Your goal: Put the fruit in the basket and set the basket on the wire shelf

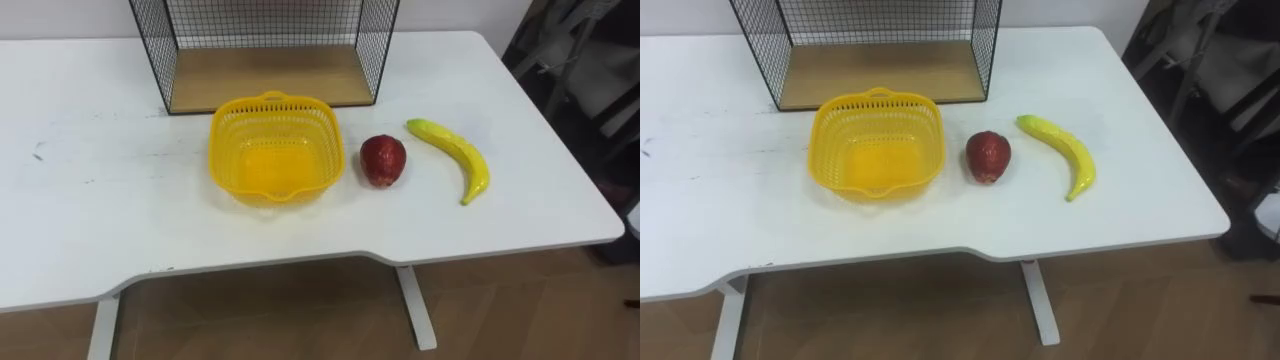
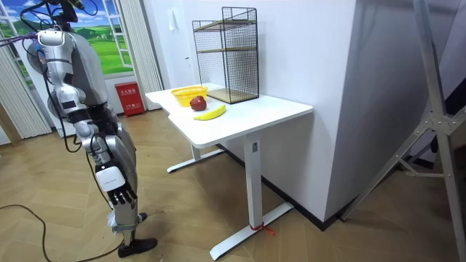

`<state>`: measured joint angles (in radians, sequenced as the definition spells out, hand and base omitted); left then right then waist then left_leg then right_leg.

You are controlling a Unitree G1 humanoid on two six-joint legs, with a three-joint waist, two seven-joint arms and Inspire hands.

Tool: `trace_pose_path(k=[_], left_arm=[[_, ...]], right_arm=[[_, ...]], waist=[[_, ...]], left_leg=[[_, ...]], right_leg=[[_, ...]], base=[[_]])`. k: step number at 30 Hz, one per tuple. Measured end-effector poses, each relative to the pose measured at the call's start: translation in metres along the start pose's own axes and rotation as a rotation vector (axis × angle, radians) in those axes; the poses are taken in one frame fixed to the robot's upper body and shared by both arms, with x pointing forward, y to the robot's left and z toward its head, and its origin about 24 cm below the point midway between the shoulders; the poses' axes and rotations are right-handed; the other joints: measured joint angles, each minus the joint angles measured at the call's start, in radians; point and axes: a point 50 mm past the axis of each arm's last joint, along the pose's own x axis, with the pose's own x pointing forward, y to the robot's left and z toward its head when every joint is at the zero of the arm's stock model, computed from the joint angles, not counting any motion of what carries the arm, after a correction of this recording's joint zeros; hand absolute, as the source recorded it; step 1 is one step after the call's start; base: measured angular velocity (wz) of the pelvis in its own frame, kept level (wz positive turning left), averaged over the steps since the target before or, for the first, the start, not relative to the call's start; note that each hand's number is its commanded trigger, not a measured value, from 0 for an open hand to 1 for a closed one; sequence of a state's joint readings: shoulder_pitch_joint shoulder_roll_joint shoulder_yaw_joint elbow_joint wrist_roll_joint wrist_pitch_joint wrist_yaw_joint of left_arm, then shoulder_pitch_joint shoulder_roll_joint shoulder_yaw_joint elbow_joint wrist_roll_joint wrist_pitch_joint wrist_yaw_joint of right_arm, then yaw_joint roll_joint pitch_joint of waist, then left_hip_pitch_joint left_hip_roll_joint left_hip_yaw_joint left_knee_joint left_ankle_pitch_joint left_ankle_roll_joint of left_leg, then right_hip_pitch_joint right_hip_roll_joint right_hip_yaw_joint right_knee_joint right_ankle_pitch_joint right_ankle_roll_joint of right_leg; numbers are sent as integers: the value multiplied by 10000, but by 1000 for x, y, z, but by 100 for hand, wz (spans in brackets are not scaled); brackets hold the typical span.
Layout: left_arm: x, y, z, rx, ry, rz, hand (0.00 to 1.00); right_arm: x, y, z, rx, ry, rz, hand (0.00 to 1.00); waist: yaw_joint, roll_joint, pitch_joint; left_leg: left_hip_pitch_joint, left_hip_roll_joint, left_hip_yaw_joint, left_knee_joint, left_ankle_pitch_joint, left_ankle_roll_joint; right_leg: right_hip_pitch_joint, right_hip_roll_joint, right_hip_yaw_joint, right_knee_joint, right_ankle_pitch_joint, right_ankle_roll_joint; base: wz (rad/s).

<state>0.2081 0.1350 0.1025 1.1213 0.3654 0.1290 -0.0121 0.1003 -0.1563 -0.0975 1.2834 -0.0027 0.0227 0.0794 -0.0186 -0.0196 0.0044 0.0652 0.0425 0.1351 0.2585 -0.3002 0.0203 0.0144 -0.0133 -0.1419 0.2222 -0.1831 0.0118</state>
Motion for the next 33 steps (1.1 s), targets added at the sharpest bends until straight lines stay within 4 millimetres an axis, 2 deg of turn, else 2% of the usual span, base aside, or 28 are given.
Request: trace_pose_path(k=[13,22,27,33], left_arm=[[0,0,-1,-56,0,12,0],[0,-1,-3,-149,40,-17,0],[0,1,-3,-343,63,57,0],[-1,5,-11,-1027,269,239,0]], right_arm=[[0,0,0,-56,23,-21,0],[0,-1,-1,601,5,-338,0],[-1,-3,-5,1712,30,-541,0],[-2,-7,-14,4539,126,-970,0]], waist=[[21,-6,2],[12,32,3],[2,98,-2],[-103,136,-15]], left_leg=[[22,-9,37,21,0,0],[60,13,63,-27,0,0],[118,17,137,-99,0,0],[146,-9,101,-8,0,1]], right_leg=[[1,-7,13,30,0,0],[11,2,29,71,-1,0],[39,5,45,93,-1,0],[46,-5,52,177,-4,-3]], base=[[-1],[0],[-2],[0]])
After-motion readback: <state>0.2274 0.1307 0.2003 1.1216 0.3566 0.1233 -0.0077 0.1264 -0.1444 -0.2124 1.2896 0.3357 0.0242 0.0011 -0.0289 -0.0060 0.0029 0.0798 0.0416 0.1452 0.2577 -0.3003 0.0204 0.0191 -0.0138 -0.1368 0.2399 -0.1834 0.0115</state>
